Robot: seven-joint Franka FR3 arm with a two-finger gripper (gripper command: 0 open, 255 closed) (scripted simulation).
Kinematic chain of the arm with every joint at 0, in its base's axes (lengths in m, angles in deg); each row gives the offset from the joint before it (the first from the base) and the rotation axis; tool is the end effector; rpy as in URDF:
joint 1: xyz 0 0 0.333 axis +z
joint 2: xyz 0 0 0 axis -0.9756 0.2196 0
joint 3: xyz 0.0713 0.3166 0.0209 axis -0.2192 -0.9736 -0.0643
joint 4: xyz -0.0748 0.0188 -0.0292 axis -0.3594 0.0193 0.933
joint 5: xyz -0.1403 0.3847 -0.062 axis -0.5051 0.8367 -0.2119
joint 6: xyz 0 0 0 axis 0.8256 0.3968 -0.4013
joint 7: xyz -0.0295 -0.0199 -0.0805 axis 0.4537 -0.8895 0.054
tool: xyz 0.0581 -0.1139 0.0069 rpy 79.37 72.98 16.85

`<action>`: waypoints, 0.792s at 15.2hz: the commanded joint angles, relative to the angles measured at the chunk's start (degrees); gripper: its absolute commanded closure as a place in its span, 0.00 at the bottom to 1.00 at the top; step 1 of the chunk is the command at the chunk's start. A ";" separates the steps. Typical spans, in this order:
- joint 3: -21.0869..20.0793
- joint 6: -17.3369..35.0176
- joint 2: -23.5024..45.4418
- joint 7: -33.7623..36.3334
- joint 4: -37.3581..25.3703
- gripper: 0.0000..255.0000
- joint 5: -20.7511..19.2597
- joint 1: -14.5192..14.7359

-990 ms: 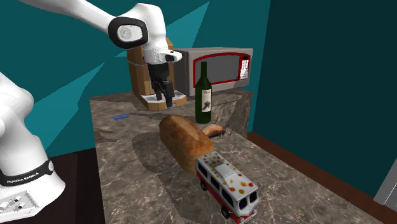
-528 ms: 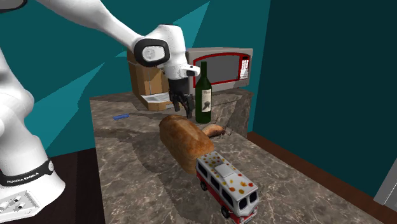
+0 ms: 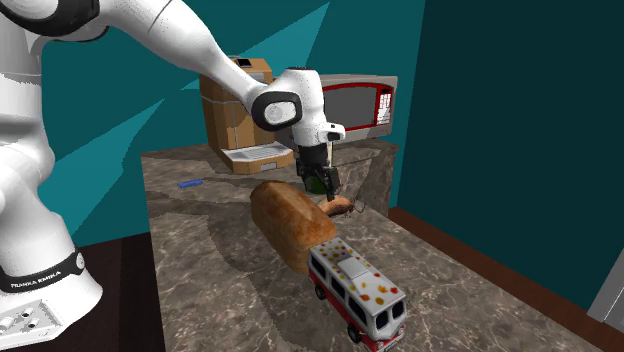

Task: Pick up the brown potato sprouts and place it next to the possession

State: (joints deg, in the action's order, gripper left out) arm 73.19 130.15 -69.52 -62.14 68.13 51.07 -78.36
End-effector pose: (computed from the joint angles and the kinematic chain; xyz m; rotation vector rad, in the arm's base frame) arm 0.6368 -0.0541 0.3023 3.0817 0.4071 0.2405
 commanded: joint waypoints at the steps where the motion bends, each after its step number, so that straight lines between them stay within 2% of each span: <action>1: -0.14 1.24 3.97 -0.69 -3.23 0.00 0.18 -0.23; 8: -0.42 4.93 8.26 -0.99 -3.82 0.00 0.64 -0.43; 12: -0.45 5.22 8.63 -1.02 -3.90 0.00 0.68 -0.45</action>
State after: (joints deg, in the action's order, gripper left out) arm 72.75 135.32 -60.98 -63.16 64.28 51.74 -78.81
